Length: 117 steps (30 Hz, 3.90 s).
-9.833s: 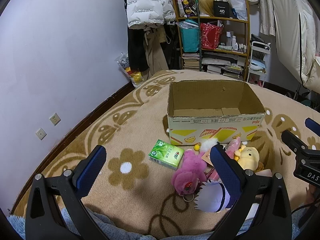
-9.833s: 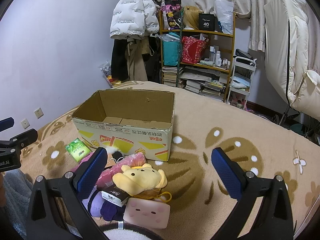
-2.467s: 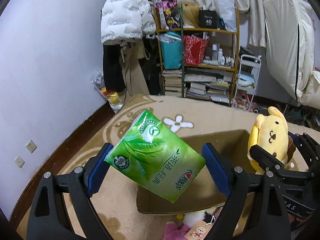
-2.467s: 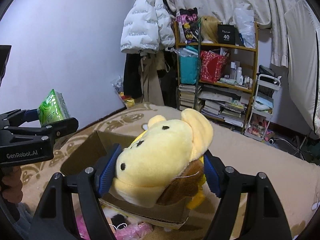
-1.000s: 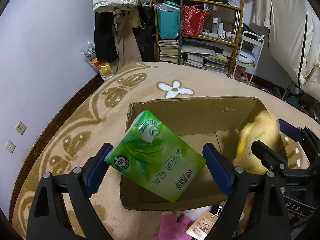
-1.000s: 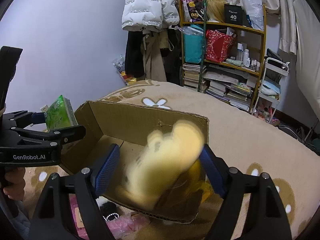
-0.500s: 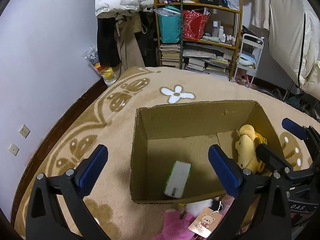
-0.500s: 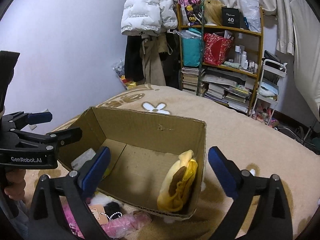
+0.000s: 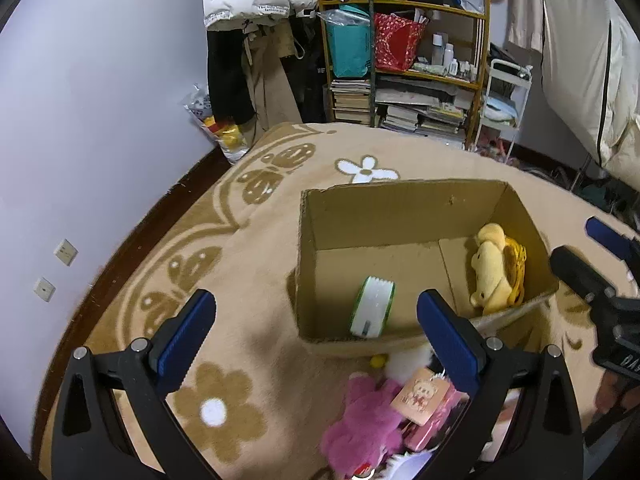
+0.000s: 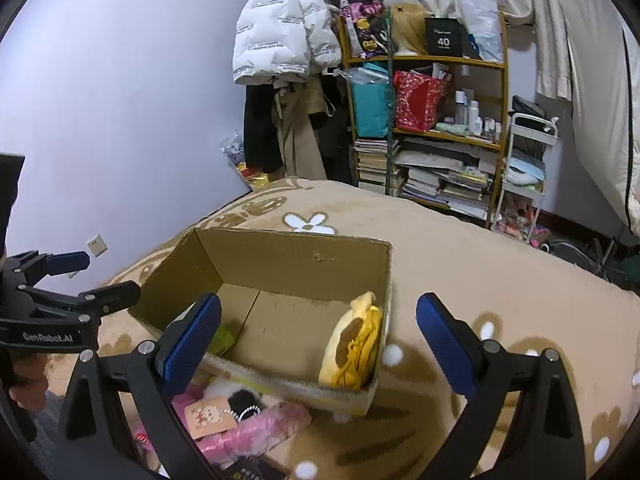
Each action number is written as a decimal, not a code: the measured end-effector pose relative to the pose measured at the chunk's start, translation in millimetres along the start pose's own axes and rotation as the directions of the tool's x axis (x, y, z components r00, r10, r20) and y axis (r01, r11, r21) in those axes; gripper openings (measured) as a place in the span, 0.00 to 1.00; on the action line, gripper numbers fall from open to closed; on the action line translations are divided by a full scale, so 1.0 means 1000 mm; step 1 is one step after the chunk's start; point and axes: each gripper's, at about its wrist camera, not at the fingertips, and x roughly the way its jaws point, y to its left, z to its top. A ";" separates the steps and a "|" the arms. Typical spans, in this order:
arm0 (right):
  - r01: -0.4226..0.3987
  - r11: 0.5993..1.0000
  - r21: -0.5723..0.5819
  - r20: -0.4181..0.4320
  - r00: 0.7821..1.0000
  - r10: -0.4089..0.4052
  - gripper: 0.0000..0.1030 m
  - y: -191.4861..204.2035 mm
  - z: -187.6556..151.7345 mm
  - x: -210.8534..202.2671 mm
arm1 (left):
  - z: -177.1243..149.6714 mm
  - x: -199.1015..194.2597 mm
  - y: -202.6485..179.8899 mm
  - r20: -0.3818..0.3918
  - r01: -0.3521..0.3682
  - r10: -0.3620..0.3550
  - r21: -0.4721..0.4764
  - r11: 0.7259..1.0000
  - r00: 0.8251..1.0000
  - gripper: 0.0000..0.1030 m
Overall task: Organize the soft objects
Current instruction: 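Lower both tools back toward the remaining pile beside the box, then grasp the pink plush bear with the left tool while the right tool grasps the pillow plush, then lift both plushes over the box and open both tools to drop them in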
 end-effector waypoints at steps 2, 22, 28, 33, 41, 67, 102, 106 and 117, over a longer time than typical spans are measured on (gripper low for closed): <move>-0.002 1.000 0.013 -0.014 1.000 0.002 0.99 0.000 -0.001 -0.010 | -0.002 -0.005 0.000 -0.007 -0.007 0.007 0.008 1.000 1.000 0.97; 0.041 0.994 0.102 -0.238 0.971 -0.015 0.99 -0.003 -0.051 -0.036 | -0.054 -0.009 -0.007 -0.259 -0.024 0.034 0.043 0.999 0.965 0.97; 0.069 0.989 0.130 -0.317 0.948 -0.024 0.99 -0.008 -0.068 -0.022 | -0.065 0.007 -0.003 -0.330 -0.019 0.024 0.018 1.000 0.944 0.97; 0.080 0.987 0.138 -0.389 0.921 -0.021 0.99 -0.012 -0.082 -0.006 | -0.073 0.024 -0.005 -0.394 -0.013 0.019 0.018 1.000 0.919 0.97; 0.109 0.981 0.163 -0.487 0.873 -0.016 0.99 -0.020 -0.102 0.014 | -0.082 0.049 -0.008 -0.471 -0.009 0.013 0.012 1.000 0.882 0.97; 0.083 0.972 0.220 -0.661 0.746 0.086 0.86 -0.025 -0.147 0.046 | -0.105 0.108 -0.020 -0.626 -0.010 0.018 0.017 1.000 0.779 0.97; 0.035 0.988 0.151 -0.545 0.837 0.054 0.43 -0.002 -0.116 0.039 | -0.112 0.124 -0.003 -0.579 0.094 -0.130 -0.092 0.991 0.805 0.54; 0.054 0.989 0.139 -0.528 0.849 0.028 0.43 -0.003 -0.111 0.032 | -0.112 0.110 0.001 -0.552 0.074 -0.109 -0.086 0.994 0.827 0.52; 0.044 0.996 0.079 -0.337 0.942 -0.015 0.42 0.008 -0.077 0.000 | -0.107 0.055 0.002 -0.423 0.022 -0.055 -0.081 0.996 0.904 0.50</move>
